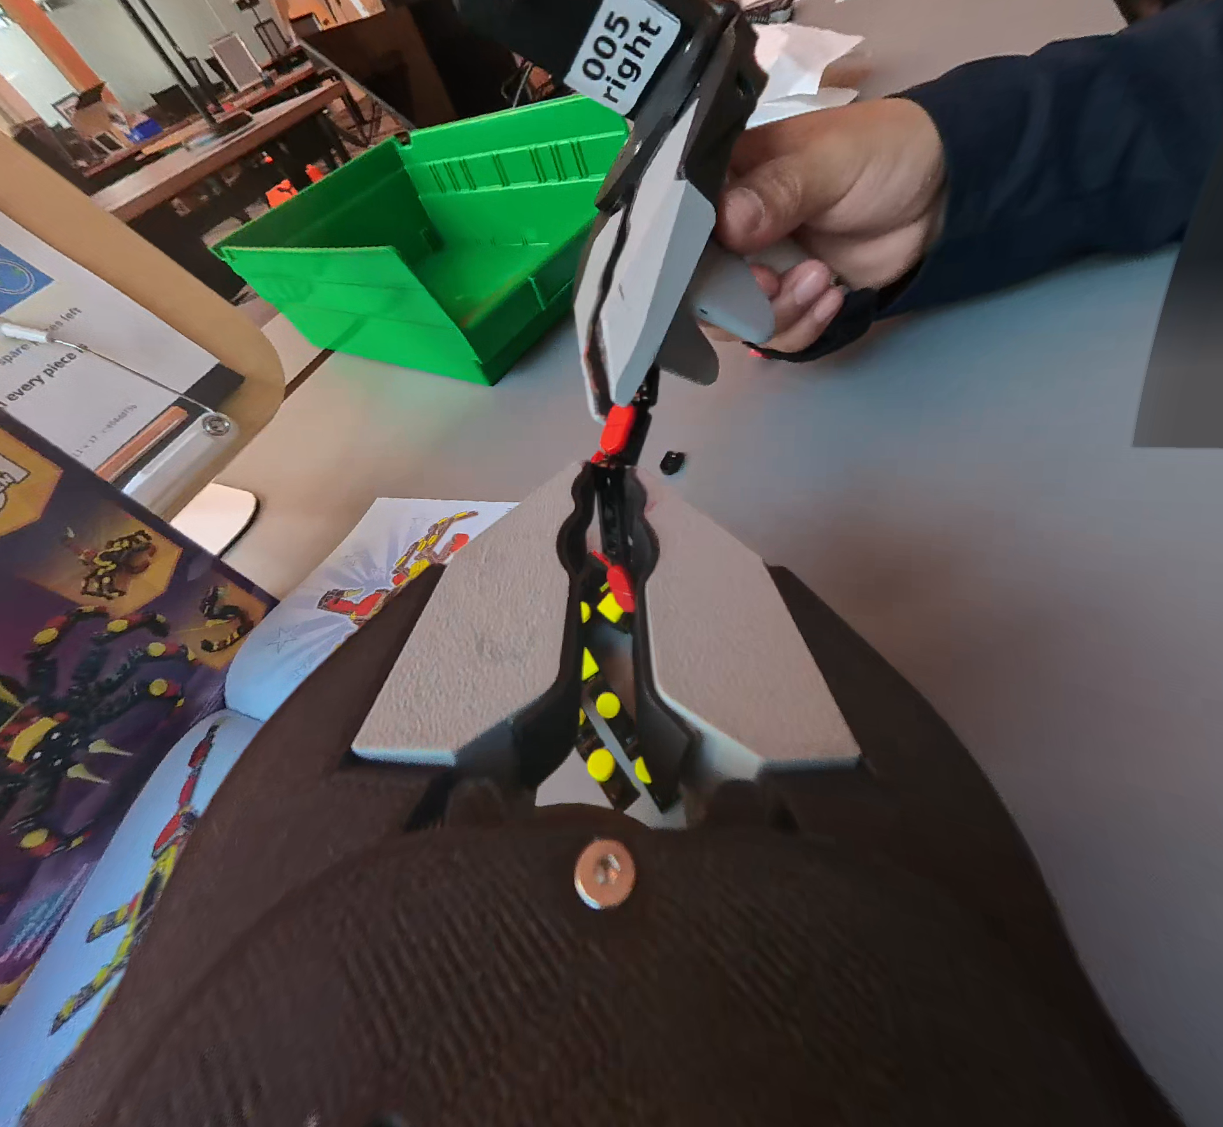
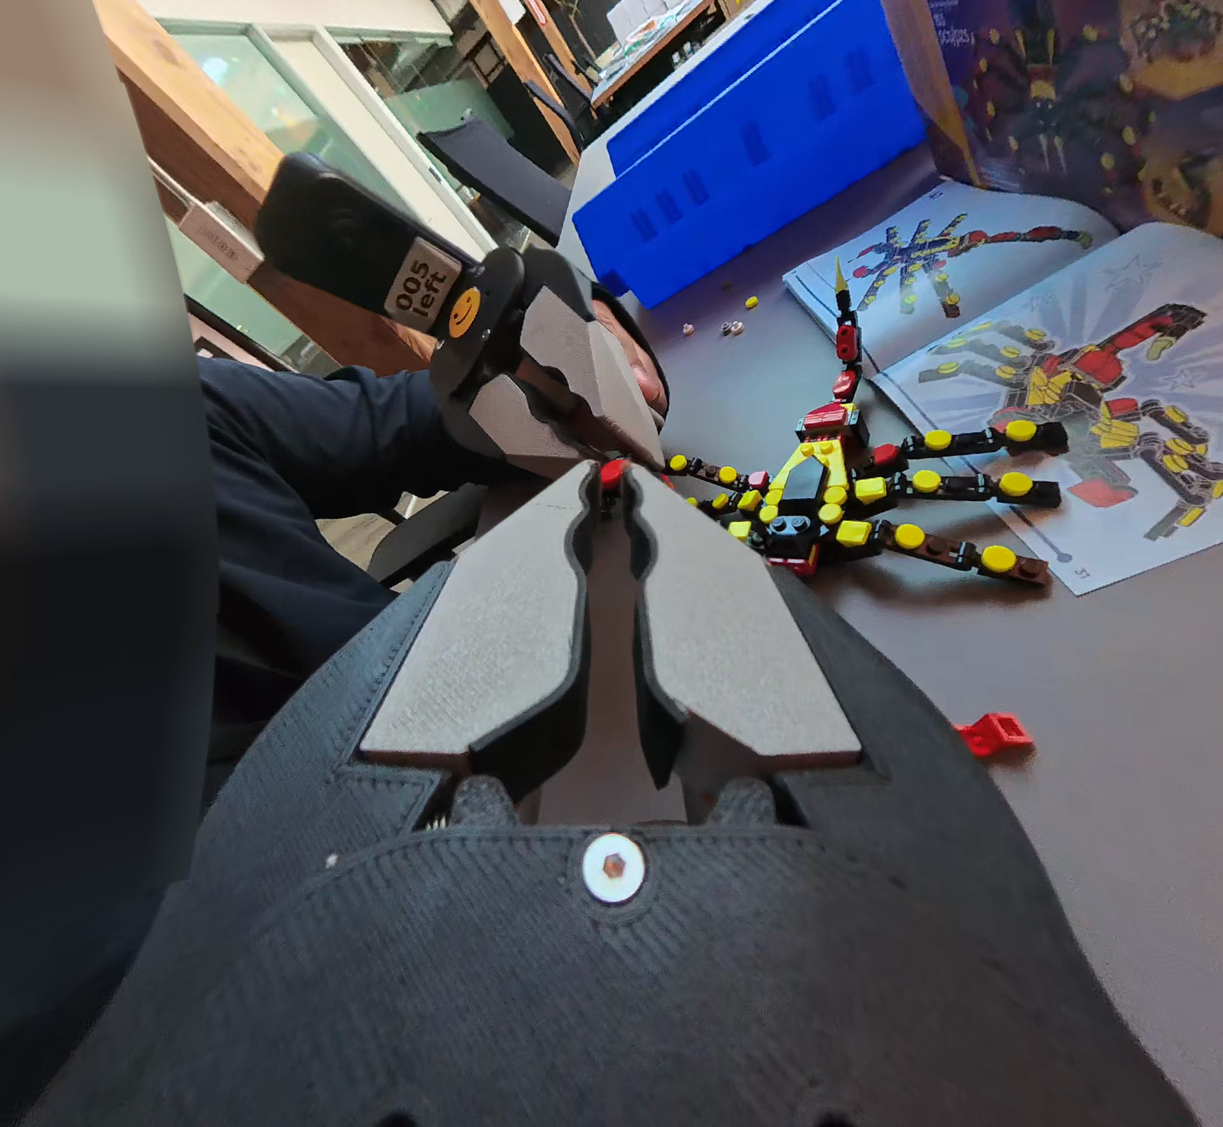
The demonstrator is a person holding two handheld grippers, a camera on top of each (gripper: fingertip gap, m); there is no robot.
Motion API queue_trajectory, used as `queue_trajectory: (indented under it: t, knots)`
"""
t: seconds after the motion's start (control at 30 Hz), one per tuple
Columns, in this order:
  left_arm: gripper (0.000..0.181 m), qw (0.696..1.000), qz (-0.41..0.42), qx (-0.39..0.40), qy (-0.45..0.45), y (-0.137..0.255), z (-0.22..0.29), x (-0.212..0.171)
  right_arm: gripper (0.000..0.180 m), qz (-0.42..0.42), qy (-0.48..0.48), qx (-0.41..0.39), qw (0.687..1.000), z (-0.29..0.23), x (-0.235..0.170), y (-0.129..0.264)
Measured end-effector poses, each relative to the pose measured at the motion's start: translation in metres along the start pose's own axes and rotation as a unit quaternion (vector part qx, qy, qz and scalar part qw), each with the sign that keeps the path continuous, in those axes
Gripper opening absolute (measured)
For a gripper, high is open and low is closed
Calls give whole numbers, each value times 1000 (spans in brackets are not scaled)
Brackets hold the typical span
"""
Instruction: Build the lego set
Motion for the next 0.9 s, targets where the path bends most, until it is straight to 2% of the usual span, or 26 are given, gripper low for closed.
queue_trajectory:
  t: [0.17,0.27,0.33,0.47,0.53,0.63,0.77,0.9]
  knots:
    - [4,997,30,-13,63,6,-9,4,20,15,94,3,995,-13,8,6]
    - [4,994,35,-29,97,7,-9,5,26,-4,197,-64,978,-13,7,6]
    - [4,990,39,-48,126,6,-8,4,27,-22,279,-120,952,-14,5,5]
    - [5,980,52,-73,180,6,-8,4,15,-37,434,-208,876,-22,2,1]
    - [5,975,56,-90,198,5,-6,4,11,-40,485,-240,840,-24,1,0]
    - [5,968,62,-109,219,3,-3,3,11,-43,527,-258,808,-27,0,-1]
    - [4,954,90,-119,260,5,-8,7,8,-30,542,-278,792,-28,3,2]
    - [4,956,109,-101,253,7,-13,8,7,-3,498,-289,818,-23,8,1]
Point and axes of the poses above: each gripper's, where its closed fingertips meet, y back along the fingers, x out of its top, z = x × y across the jaws, the point moved 4 cm from there along y, back along the fingers, and after that the axes turned 4 degrees about -x, right-handed, at the moved point
